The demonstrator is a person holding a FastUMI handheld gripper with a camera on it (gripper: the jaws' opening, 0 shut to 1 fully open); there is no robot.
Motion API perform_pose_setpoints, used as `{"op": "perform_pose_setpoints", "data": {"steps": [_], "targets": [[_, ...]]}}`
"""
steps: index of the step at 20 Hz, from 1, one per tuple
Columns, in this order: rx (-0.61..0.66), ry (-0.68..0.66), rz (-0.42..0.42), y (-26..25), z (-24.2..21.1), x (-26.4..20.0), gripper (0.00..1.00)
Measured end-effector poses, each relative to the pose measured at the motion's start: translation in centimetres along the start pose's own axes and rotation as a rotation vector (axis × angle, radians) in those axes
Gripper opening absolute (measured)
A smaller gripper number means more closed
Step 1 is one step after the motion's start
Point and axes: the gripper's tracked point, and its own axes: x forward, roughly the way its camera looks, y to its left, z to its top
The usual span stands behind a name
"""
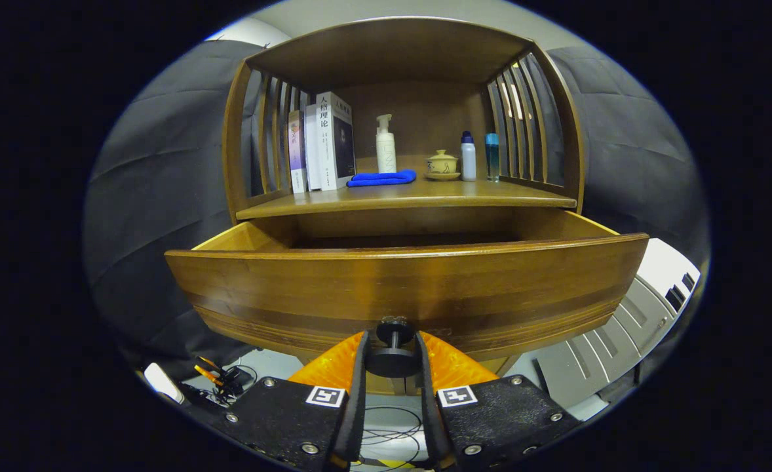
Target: Pull open the drawer, take out the items inside it, and place them on the countertop above the cabinet.
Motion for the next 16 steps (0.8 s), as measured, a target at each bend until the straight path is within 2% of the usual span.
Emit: {"op": "perform_pose_setpoints", "data": {"steps": [8,11,13,16], "targets": [[0.000,-0.012,0.003,0.2,-0.4,-1.3,0.37],[0.003,-0.009,0.004,0.2,-0.3,-1.3,0.44],[0.004,-0.071,0.014,0.4,1.3,-1.4,0.48],[0.023,-0.096,0.039,1.1,3.4,-2.6,0.75]]}}
